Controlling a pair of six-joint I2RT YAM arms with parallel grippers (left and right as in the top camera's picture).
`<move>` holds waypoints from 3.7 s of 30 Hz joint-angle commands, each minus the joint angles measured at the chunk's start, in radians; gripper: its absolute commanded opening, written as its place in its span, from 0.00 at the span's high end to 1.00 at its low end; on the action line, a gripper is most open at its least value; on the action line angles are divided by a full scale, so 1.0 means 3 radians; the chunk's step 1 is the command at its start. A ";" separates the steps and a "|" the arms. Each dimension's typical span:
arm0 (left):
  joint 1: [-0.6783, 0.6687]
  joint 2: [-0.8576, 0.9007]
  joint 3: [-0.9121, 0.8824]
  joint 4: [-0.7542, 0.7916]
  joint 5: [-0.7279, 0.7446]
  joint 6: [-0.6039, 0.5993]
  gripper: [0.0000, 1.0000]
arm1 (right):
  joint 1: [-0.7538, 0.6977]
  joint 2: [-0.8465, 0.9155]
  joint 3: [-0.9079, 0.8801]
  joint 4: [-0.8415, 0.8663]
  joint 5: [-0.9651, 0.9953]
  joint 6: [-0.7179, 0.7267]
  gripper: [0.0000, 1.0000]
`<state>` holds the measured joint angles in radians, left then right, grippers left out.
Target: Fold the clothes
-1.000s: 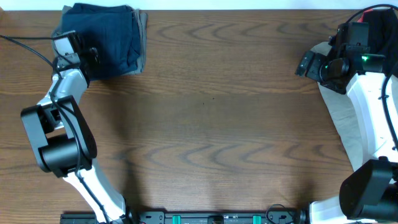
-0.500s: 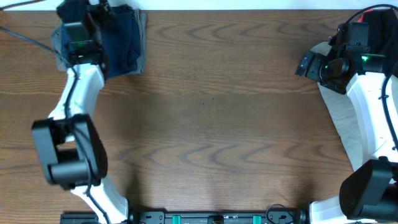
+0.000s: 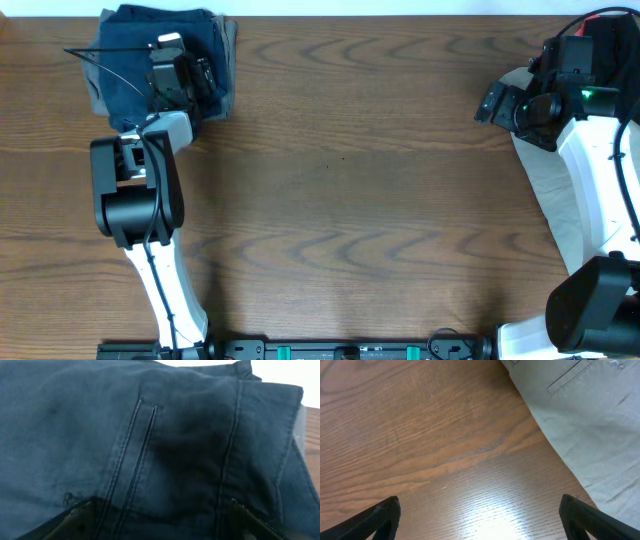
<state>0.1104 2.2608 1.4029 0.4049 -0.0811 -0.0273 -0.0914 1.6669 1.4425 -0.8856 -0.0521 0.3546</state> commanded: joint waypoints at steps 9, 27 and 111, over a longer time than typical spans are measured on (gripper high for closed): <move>-0.0117 -0.1535 0.0023 -0.1308 -0.0015 -0.0042 0.02 | -0.0015 0.0013 0.0000 -0.0003 0.0024 -0.0039 0.01; -0.0769 -0.3831 -0.0365 -0.4897 0.0523 -0.1113 0.02 | -0.0015 0.0013 0.0000 -0.0003 0.0024 -0.0039 0.01; -0.0111 -0.7523 -0.4663 -0.1534 0.0843 -0.0673 0.02 | -0.0015 0.0013 0.0000 -0.0003 0.0024 -0.0039 0.01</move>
<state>0.0723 0.0109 0.0139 -0.0101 0.1577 -0.2489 -0.0914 1.6669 1.4399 -0.8860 -0.0517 0.3546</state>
